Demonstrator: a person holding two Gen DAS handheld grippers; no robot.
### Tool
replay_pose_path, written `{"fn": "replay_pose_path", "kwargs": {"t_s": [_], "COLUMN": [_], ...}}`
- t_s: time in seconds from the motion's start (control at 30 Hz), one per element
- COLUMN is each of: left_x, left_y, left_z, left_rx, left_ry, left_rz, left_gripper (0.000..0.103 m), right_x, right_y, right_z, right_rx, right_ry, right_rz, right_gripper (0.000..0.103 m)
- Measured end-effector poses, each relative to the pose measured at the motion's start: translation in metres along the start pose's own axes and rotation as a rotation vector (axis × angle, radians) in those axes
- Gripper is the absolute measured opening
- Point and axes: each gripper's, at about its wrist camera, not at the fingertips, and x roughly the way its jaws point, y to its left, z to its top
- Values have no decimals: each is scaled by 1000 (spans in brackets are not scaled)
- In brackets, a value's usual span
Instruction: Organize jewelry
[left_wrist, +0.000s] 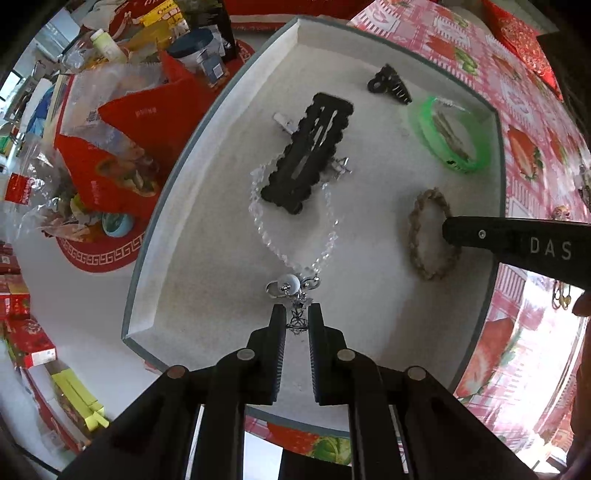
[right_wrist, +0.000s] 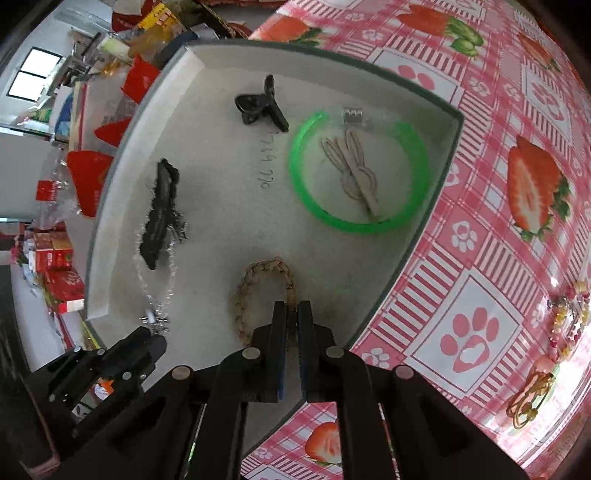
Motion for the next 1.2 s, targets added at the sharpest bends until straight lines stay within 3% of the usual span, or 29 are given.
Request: {"fn": "replay_pose_path", "kwargs": {"t_s": [0.33, 0.4, 0.43, 0.53, 0.6, 0.73, 0.8, 0.83, 1.03, 1.2], "left_x": [-5, -10, -15, -25, -30, -49, -59, -64, -84, -97], "left_y": [6, 4, 4, 1, 0, 0, 1, 2, 7, 10], "left_z": [6, 8, 9, 18, 22, 31, 33, 34, 27, 10], "left_rx": [-7, -3, -9, 9, 12, 23, 26, 27, 41, 49], "left_ry": [-4, -10, -38, -43, -45, -82, -94, -95, -106, -114], "left_rz": [-27, -31, -15, -25, -26, -6, 3, 15, 37, 11], "left_gripper": [18, 82, 103, 103, 103, 103, 103, 103, 103, 103], "right_x": [-15, -29, -35, -53, -61, -76, -80, -83, -103, -123], "right_y": [6, 5, 4, -2, -10, -18, -14, -10, 1, 7], "right_z": [3, 3, 3, 0, -4, -16, -20, -23, -39, -51], "right_rx": [-6, -7, -6, 16, 35, 34, 9, -3, -60, -51], "right_ry": [-26, -56, -69, -107, -122, -123, -131, -140, -158, -185], "right_rz": [27, 36, 37, 30, 25, -33, -75, -91, -169, -195], "right_gripper": [7, 9, 10, 23, 45, 54, 81, 86, 90, 90]}}
